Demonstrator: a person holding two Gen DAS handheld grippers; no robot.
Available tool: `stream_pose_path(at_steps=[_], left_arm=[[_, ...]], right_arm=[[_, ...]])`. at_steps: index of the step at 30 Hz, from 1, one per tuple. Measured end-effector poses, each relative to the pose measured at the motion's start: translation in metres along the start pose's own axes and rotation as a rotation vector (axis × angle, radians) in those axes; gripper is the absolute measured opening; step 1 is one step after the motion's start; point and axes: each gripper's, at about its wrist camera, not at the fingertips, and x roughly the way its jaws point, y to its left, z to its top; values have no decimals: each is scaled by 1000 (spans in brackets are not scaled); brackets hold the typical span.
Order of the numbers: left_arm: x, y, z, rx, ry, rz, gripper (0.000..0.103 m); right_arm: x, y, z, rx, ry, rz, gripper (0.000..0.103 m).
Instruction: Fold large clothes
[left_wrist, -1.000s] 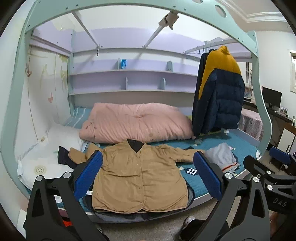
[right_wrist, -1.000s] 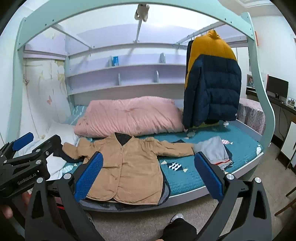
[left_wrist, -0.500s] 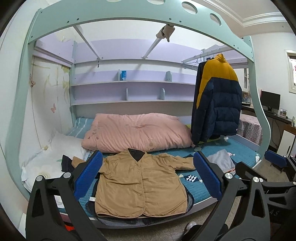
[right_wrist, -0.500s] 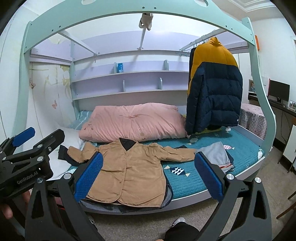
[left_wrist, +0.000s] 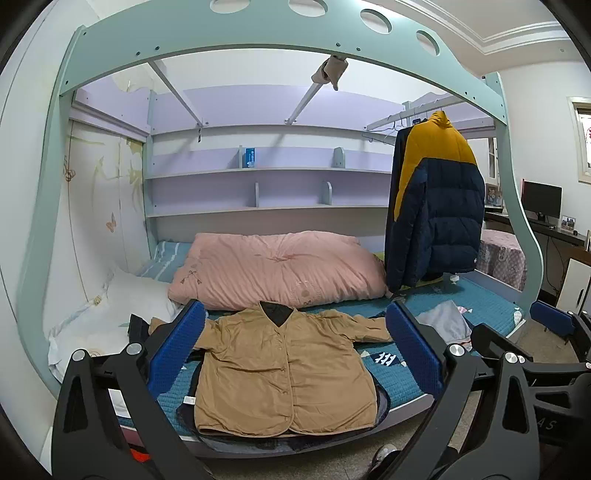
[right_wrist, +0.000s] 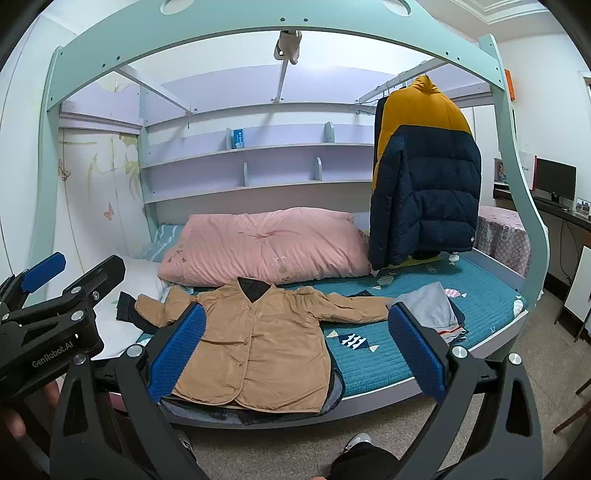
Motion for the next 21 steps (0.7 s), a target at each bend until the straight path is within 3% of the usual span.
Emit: stream_pose_path(at_steps=[21], left_arm=[[0, 1, 0, -1, -1, -2, 98]], right_arm=[[-2, 0, -1, 1, 7, 7, 95]])
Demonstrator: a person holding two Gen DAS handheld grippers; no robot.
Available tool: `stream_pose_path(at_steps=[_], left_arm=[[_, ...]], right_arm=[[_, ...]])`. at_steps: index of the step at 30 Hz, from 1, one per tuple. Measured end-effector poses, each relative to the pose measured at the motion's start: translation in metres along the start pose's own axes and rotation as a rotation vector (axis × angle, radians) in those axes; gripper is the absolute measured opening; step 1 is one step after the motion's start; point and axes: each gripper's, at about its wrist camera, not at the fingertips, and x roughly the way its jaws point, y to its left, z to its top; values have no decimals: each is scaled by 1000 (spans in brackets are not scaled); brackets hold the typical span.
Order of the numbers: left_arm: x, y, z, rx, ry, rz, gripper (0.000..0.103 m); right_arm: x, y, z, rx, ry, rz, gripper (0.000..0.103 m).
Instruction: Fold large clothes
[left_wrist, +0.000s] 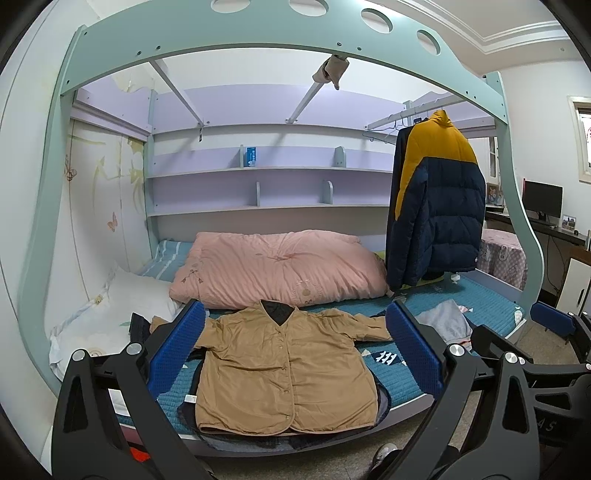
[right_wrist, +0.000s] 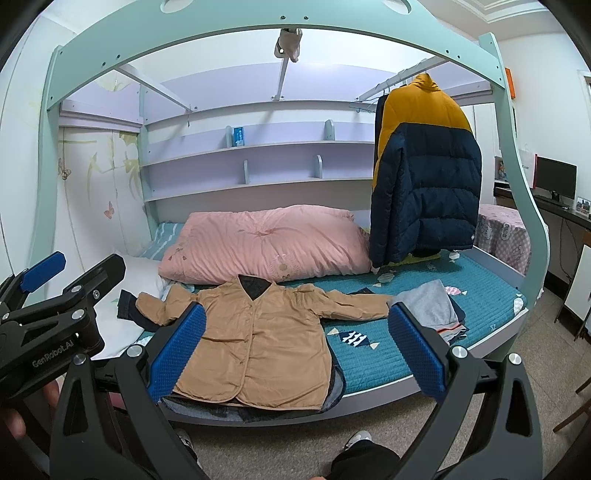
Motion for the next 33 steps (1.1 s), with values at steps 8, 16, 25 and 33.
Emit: stream_pose_path(at_steps=[8, 16, 25, 33], left_arm=[[0, 1, 0, 0, -3, 0, 98], [0, 2, 0, 0, -3, 0, 98], [0, 2, 0, 2, -4, 0, 98], [0, 2, -1, 1, -5, -1, 98]], right_arm=[[0, -3, -3, 4, 4, 3, 95], [0, -2, -3, 6, 5, 4, 95], [0, -2, -2, 6, 6, 3, 95], [-1, -2, -3, 7, 5, 5, 95]])
